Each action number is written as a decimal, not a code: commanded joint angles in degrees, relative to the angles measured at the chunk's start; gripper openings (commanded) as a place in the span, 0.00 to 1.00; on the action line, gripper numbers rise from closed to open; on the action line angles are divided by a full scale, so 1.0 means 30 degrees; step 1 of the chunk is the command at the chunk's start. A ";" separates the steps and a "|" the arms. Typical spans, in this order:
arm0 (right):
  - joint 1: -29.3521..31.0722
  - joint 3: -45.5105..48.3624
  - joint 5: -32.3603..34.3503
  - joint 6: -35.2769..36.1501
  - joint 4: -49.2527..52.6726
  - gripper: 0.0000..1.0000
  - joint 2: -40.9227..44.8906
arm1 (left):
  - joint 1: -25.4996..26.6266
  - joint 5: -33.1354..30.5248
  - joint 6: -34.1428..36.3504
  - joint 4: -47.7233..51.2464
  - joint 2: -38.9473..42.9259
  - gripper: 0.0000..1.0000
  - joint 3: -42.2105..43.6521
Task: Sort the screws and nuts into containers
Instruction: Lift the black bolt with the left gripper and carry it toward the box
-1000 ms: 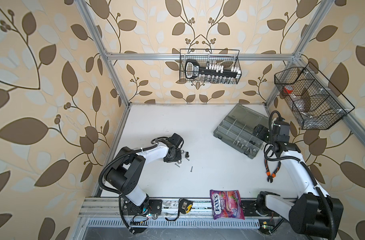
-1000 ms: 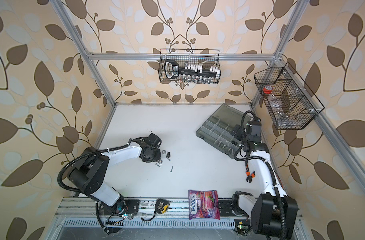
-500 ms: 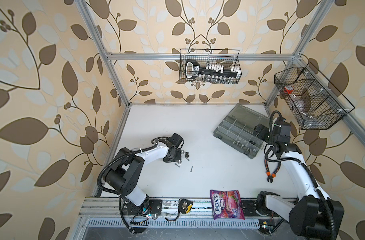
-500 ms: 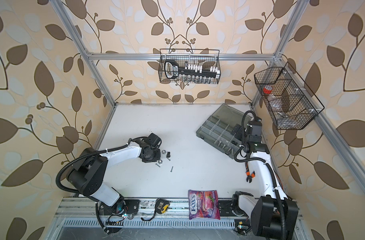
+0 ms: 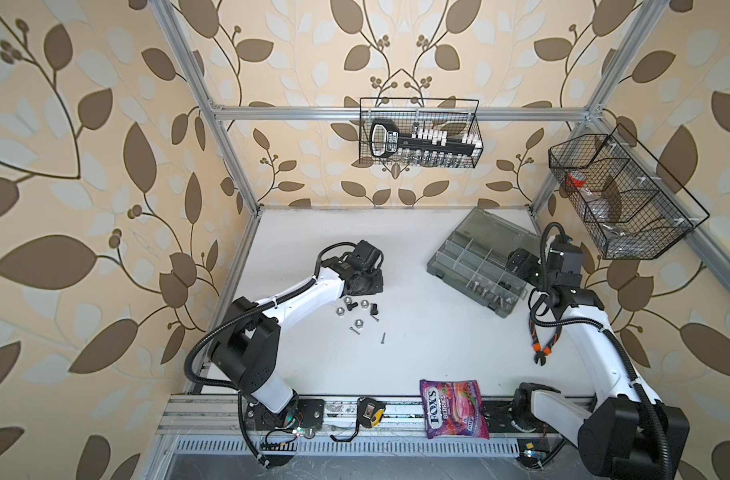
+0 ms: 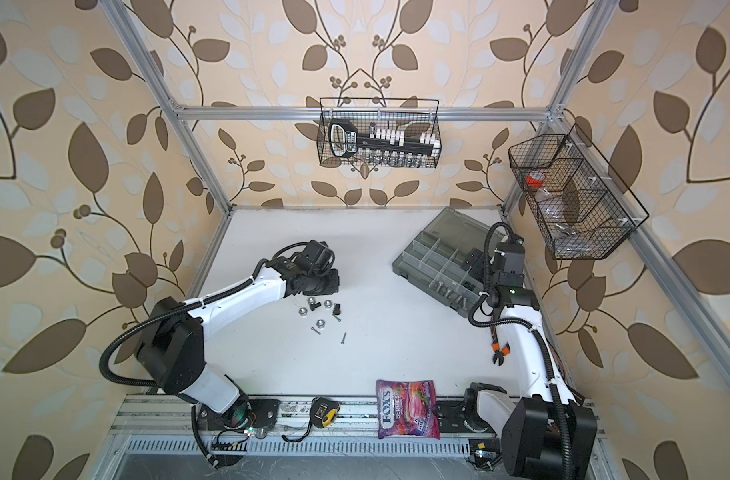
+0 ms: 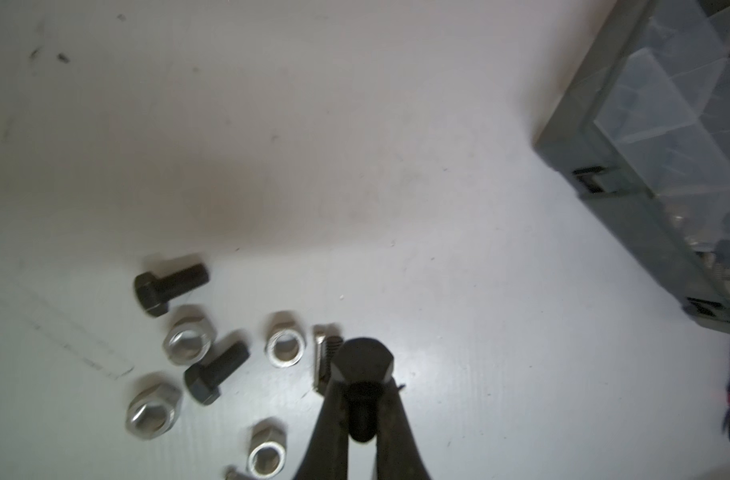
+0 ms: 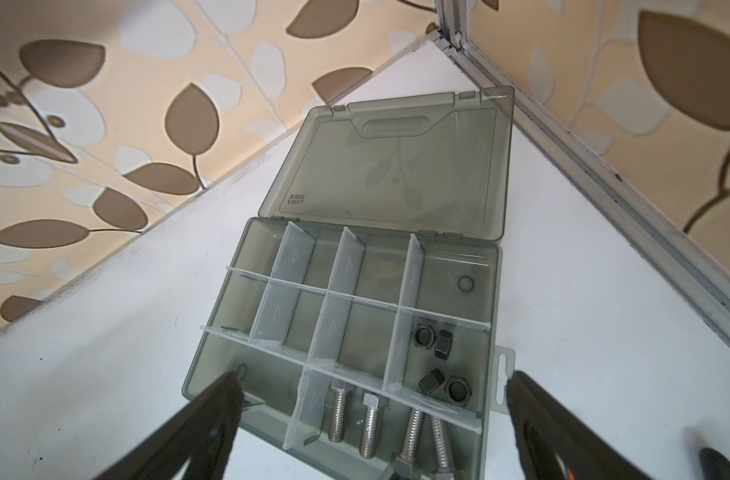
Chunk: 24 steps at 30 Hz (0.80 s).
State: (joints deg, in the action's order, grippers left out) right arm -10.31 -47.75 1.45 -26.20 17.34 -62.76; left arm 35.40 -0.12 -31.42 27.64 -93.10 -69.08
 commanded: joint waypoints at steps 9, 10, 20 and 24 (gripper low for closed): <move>-0.0096 0.0706 -0.0322 -0.0453 0.0107 1.00 0.0610 | 0.2265 0.1782 0.1926 -0.1157 -0.6096 0.00 -0.8166; -0.0093 0.0678 -0.0353 -0.0447 0.0129 1.00 0.0613 | 0.2429 0.1928 0.2083 -0.1137 -0.6663 0.00 -0.8919; -0.0081 0.0526 -0.0484 -0.0464 0.0364 1.00 0.1185 | 0.3318 0.2710 0.2913 -0.0304 -1.1232 0.00 -1.4547; -0.0073 0.0655 -0.0567 -0.0493 0.0428 1.00 0.1306 | 0.3355 0.2817 0.3046 -0.0195 -1.2504 0.00 -1.5914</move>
State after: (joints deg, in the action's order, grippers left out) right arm -10.31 -46.76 0.56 -27.03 17.41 -59.72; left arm 45.08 7.11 -24.08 26.37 -129.32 -113.01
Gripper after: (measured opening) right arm 0.996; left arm 0.102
